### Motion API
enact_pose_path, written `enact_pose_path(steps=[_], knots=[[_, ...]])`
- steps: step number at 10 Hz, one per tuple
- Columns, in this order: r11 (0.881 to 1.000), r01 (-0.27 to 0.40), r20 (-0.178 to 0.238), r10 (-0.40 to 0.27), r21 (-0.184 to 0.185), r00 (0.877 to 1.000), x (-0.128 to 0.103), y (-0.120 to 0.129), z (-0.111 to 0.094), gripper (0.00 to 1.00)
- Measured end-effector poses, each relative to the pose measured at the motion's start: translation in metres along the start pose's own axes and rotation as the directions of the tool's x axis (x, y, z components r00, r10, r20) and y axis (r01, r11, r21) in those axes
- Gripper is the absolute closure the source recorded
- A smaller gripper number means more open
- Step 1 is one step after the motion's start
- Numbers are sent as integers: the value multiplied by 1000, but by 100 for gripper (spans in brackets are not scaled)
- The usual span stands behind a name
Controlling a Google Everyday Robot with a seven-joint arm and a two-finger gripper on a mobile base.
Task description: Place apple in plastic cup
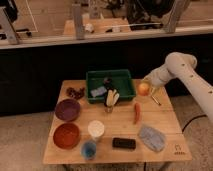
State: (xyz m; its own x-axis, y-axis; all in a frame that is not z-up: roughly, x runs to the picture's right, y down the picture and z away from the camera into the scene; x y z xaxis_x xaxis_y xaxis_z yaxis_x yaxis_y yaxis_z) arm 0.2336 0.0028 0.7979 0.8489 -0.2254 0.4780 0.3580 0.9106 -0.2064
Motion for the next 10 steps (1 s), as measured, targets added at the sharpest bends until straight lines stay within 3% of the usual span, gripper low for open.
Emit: enact_pose_path(steps=[1,2,4,5,6,7,8,10], knots=[[999,53,42,-53,5,998,-20,11,-5,80],[991,130,97,-131,14,987,-49,28,-14,80],[965,261,174,-261,25,950,-99,50,-19,80],[941,338,209,-336,29,918,-126,66,-20,80],[905,423,248,-418,35,874,-155,82,-22,80],[879,476,273,-468,42,840,-174,91,-21,80],[866,498,284,-489,45,825,-182,94,-21,80],[865,500,285,-491,46,823,-183,95,-22,80]])
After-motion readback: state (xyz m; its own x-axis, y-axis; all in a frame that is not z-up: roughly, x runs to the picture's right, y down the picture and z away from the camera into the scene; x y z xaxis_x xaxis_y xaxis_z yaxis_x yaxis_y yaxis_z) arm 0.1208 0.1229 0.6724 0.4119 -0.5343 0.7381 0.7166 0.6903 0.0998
